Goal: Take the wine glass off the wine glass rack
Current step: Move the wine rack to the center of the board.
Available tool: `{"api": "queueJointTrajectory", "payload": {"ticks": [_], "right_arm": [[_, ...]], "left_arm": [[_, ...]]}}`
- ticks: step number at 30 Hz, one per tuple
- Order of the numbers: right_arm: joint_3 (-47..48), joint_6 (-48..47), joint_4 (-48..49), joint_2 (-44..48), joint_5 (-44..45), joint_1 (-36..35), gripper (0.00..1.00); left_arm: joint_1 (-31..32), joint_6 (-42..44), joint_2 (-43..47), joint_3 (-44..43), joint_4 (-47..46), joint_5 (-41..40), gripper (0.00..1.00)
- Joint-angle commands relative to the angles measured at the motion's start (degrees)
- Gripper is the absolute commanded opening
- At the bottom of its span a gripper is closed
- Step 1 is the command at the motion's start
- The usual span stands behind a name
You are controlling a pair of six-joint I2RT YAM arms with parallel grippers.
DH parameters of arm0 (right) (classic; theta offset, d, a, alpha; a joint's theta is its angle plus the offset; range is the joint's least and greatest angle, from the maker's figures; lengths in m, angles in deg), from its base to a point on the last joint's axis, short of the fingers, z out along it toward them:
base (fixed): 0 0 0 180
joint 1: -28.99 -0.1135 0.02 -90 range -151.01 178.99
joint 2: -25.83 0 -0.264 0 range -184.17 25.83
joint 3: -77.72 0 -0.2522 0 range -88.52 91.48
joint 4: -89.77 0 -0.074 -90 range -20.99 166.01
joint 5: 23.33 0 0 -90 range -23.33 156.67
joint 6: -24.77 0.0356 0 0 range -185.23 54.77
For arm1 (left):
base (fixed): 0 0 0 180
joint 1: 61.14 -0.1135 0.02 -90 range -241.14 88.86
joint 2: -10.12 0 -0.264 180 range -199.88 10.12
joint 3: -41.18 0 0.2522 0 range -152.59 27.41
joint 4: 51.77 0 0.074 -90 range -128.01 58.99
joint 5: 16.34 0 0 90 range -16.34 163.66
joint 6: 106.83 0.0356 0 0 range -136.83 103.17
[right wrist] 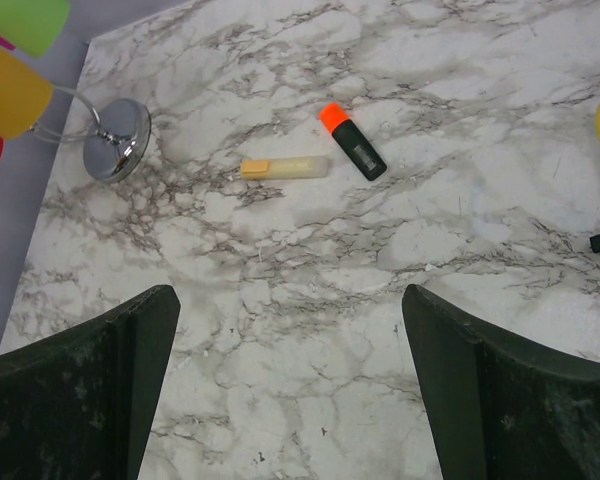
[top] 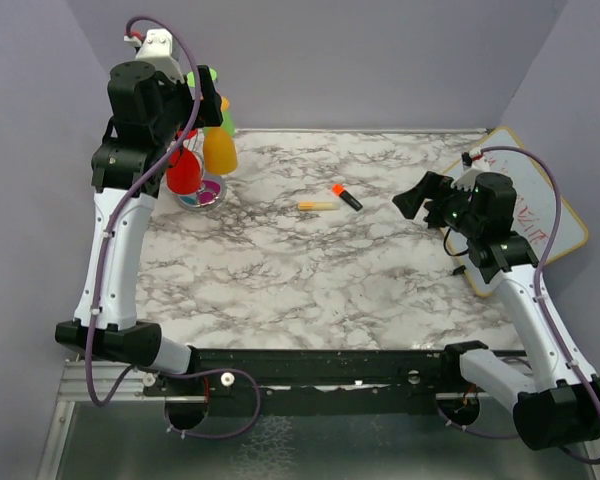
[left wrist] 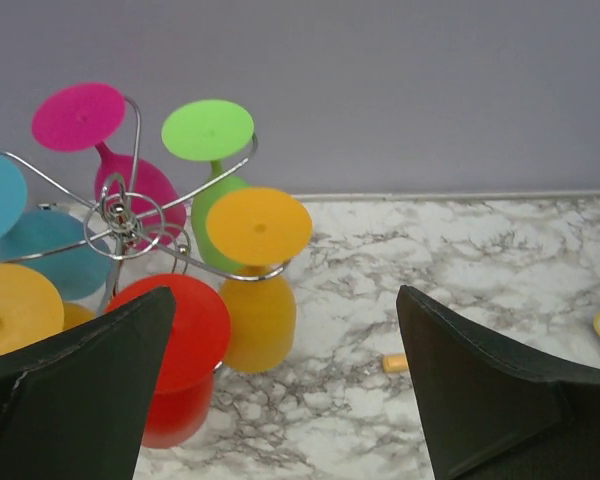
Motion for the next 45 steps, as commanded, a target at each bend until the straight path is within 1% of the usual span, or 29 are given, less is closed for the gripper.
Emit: {"api": "queueJointTrajectory", "payload": {"ticks": [1, 6, 10, 11, 18, 20, 22, 24, 25, 28, 33, 34, 36, 38, 42, 44, 45], "right_arm": [[0.99, -2.37, -1.01, -1.32, -3.82, 0.13, 1.0], [1.28, -2.47, -2.28, -1.94, -4.52, 0.13, 1.0], [1.0, -2.48, -2.85, -2.19, -3.46, 0.13, 1.0], [1.07, -2.43, -3.06, -2.32, -3.37, 0.13, 1.0], [0.38, -2.72, -3.05, -3.28, -6.23, 0.13, 1.0], [0.49, -2.26, -2.95, -3.85, -6.38, 0.13, 1.0], [0.9, -0.93, -3.46, -4.46, -5.5, 0.13, 1.0], [1.37, -0.64, -4.19, -5.07, -5.47, 0.13, 1.0], [1.53, -0.71, -4.44, -5.36, -5.81, 0.13, 1.0], [1.53, -0.3, -4.66, -6.01, -6.05, 0.13, 1.0], [1.77, 1.02, -5.67, -6.53, -5.69, 0.12, 1.0], [1.77, 1.04, -5.71, -6.52, -5.74, 0.13, 1.0], [1.78, 0.96, -5.71, -6.36, -5.73, 0.13, 1.0], [2.02, 0.72, -5.98, -6.24, -5.27, 0.11, 1.0], [2.33, 1.7, -6.72, -5.84, -2.37, 0.12, 1.0], [2.15, 1.66, -6.91, -5.55, -1.75, 0.14, 1.0], [2.0, 1.65, -6.86, -5.51, -1.61, 0.13, 1.0]], "left_arm": [[-0.72, 1.11, -6.13, -6.92, 1.5, -7.14, 0.93], [-2.44, 1.7, -12.59, -12.92, 1.19, -7.34, 0.92], [-4.68, 3.13, -15.79, -16.09, 1.41, -7.39, 0.86], [-5.52, 3.12, -16.06, -16.2, 1.32, -7.36, 0.84], [-10.31, 3.8, -18.86, -16.94, 2.5, -1.36, 0.74], [-10.83, 5.65, -19.95, -17.4, 2.7, 0.37, 0.7], [-11.59, 7.54, -21.05, -18.05, 3.19, 1.84, 0.69], [-12.65, 7.7, -22.18, -19.69, 4.46, 4.12, 0.6], [-13.09, 7.61, -22.4, -19.88, 4.47, 5.58, 0.59], [-13.72, 7.94, -23.45, -20.52, 4.46, 8.62, 0.58], [-14.61, 7.94, -24.98, -21.03, 4.58, 8.69, 0.56], [-14.7, 7.94, -25.29, -21.29, 4.62, 8.74, 0.53], [-14.79, 8.65, -26.16, -21.98, 4.58, 9.36, 0.51], [-14.88, 10.68, -26.81, -22.37, 4.58, 10.99, 0.43], [-14.86, 12.0, -27.29, -21.77, 4.68, 11.46, 0.42], [-14.87, 12.5, -27.54, -21.75, 4.76, 11.47, 0.36], [-14.84, 12.66, -27.57, -21.64, 4.7, 10.93, 0.35]]}}
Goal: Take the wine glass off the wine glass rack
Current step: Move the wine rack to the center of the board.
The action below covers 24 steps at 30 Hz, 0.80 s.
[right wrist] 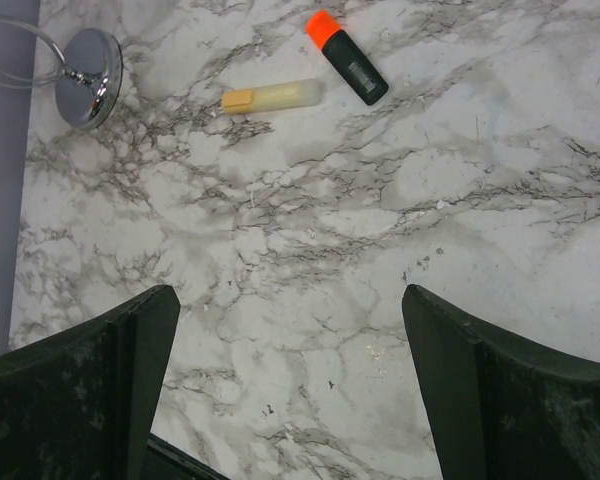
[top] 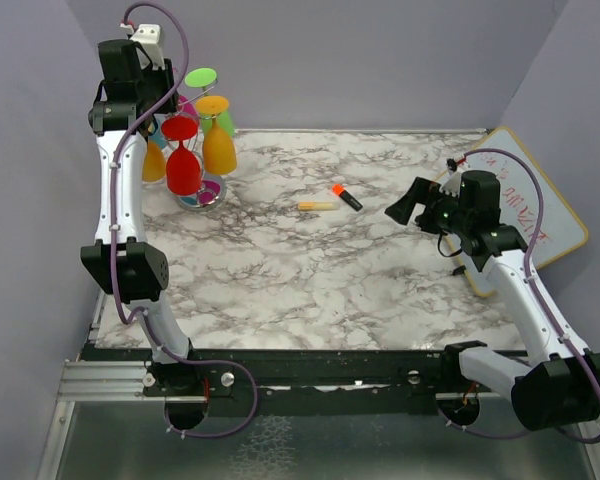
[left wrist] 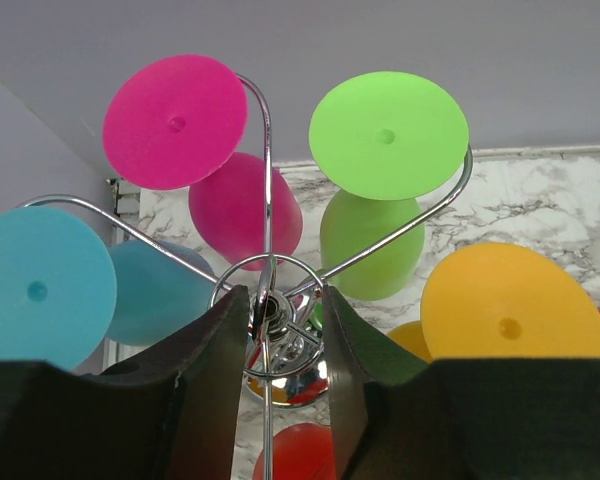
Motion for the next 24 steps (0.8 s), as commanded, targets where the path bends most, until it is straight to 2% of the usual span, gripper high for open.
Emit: {"api": "queueJointTrajectory", "payload": {"ticks": [1, 12, 18, 24], "right_arm": [[1.47, 0.77, -1.78, 0.83, 2.28, 0.13, 1.0], [1.57, 2.57, -2.48, 0.06, 2.88, 0.13, 1.0], [1.38, 3.04, -3.18, 0.11, 3.95, 0.1, 1.0], [1.12, 3.63, -3.36, 0.05, 4.15, 0.13, 1.0]], "left_arm": [[-0.39, 2.46, -0.61, -1.27, 0.97, 0.77, 0.35], [-0.41, 2.9, 0.07, -2.01, 0.48, 2.03, 0.0], [-0.39, 3.15, 0.71, -2.41, 0.42, 3.94, 0.0], [-0.39, 0.4, 1.63, -3.69, 0.36, 11.73, 0.0]]}}
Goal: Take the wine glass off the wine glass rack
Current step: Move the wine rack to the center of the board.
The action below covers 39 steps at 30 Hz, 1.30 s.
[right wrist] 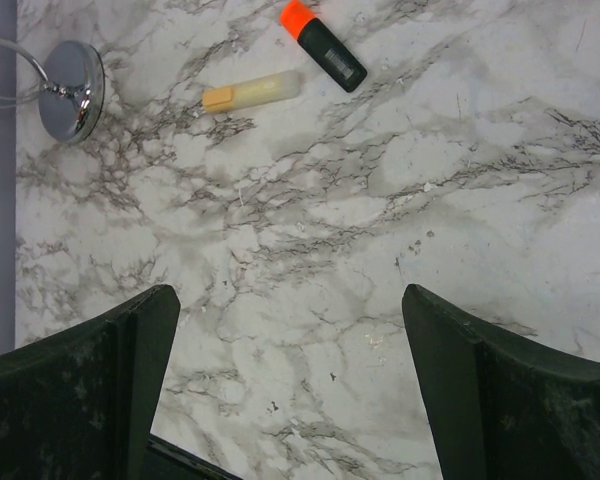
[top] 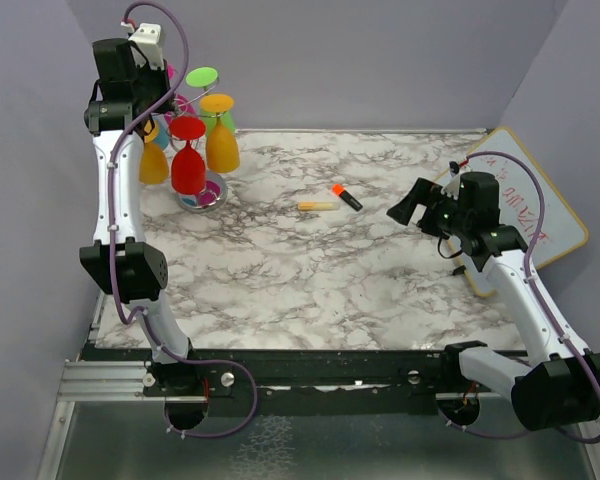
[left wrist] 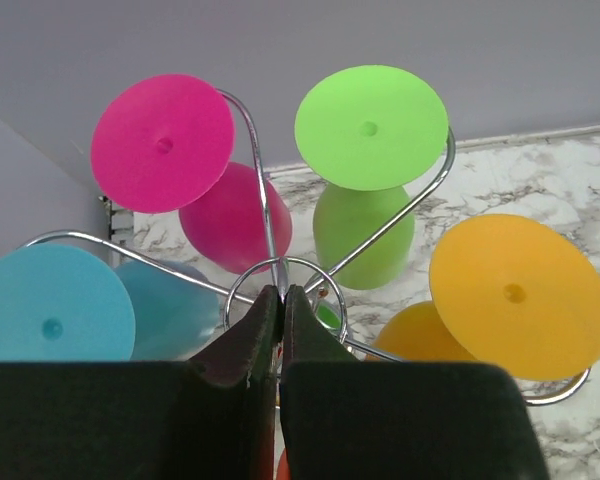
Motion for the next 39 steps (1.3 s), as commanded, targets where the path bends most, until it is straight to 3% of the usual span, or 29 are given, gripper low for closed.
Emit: {"api": "queueJointTrajectory", "payload": {"ticks": [1, 9, 18, 39], "right_arm": [[1.01, 1.03, -1.31, -0.04, 1.41, 0.13, 1.0], [0.73, 1.87, -1.12, -0.45, 1.07, 0.13, 1.0], [0.05, 3.08, -0.3, -1.07, -0.32, 0.13, 1.0], [-0.52, 2.77, -1.34, -1.48, 0.38, 0.13, 1.0]], "left_arm": [[0.13, -3.75, 2.11, -3.17, 0.15, 9.73, 0.0], [0.31, -7.51, 4.34, -2.05, 0.03, 16.67, 0.0], [0.96, -9.2, 6.46, -0.78, -0.86, 18.72, 0.0], [1.18, -13.48, 7.16, -2.07, -5.13, 13.72, 0.0]]}}
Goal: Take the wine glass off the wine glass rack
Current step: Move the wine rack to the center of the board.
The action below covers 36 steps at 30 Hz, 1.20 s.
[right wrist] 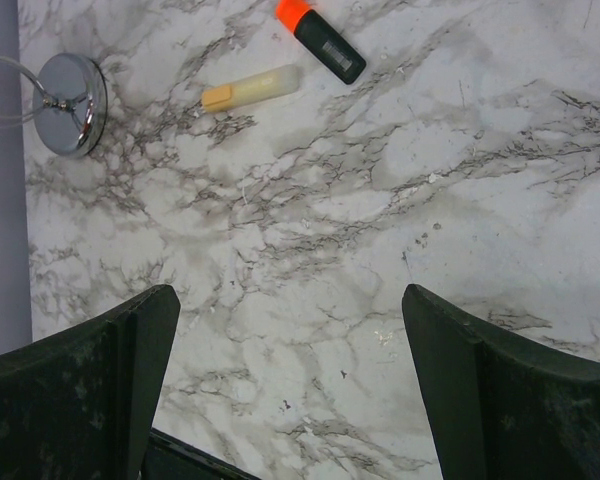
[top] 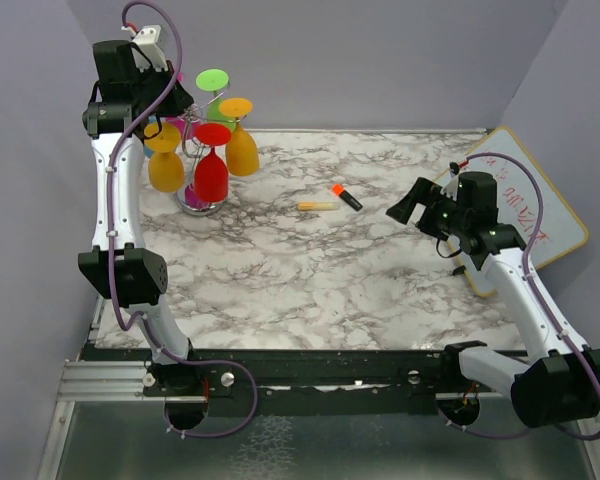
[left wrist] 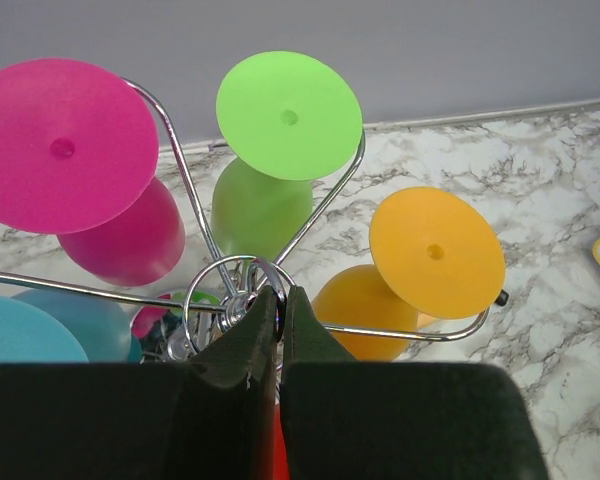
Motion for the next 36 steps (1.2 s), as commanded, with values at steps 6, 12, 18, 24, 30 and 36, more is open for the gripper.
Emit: {"api": "queueJointTrajectory", "payload": {"ticks": [6, 12, 18, 24, 30, 36], "right_arm": [[-0.5, 0.28, -1.02, -1.57, -0.22, 0.13, 1.0], [-0.49, 0.16, -1.16, -2.0, -0.25, 0.14, 1.0], [-0.64, 0.39, -1.11, -2.54, -0.36, 0.13, 1.0], [-0.83, 0.63, -0.95, -3.37, -0.75, 0.14, 1.0], [-0.88, 1.28, -0.81, -4.09, -1.42, 0.13, 1.0], [-0.9, 1.51, -0.74, -4.23, -1.89, 0.13, 1.0]], "left_arm": [[0.66, -5.48, 5.36, -2.6, -10.65, 1.75, 0.0], [0.61, -7.01, 5.82, -2.07, -12.43, 1.41, 0.0], [0.73, -9.01, 7.06, 0.0, -14.4, 6.24, 0.0], [2.57, -10.0, 8.33, 2.3, -15.37, 8.99, 0.0], [5.4, -9.75, 9.97, 3.62, -15.43, 8.83, 0.0], [7.34, -9.72, 11.41, 4.48, -15.43, 8.54, 0.0]]}}
